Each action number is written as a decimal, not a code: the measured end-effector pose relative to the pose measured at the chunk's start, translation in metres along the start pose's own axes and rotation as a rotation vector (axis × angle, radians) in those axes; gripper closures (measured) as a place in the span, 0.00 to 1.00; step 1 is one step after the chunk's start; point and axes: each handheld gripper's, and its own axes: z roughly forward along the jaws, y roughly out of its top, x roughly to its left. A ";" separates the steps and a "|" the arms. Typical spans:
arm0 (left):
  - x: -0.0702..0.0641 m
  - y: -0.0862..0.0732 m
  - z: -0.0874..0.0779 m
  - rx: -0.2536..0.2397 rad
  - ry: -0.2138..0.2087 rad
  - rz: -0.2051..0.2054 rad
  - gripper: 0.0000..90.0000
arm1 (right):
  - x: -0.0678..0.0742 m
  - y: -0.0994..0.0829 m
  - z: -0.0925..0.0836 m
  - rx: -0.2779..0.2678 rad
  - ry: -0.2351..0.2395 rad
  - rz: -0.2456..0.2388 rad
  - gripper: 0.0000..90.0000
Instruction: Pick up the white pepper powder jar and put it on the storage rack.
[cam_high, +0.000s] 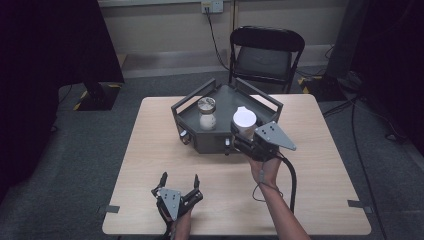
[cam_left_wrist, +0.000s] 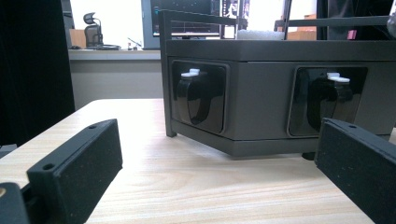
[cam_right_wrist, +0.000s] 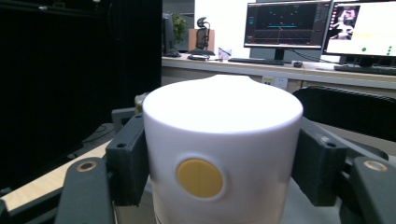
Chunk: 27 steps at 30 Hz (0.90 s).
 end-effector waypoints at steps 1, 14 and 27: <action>0.000 0.000 0.000 0.000 0.000 0.000 0.00 | 0.000 0.001 0.001 -0.001 -0.004 0.005 0.34; -0.001 0.000 0.000 0.000 0.006 0.000 0.00 | 0.000 0.021 0.028 0.003 -0.067 0.002 0.34; -0.001 0.000 0.000 0.001 0.008 0.001 0.00 | 0.000 0.021 0.064 0.014 -0.108 -0.006 0.34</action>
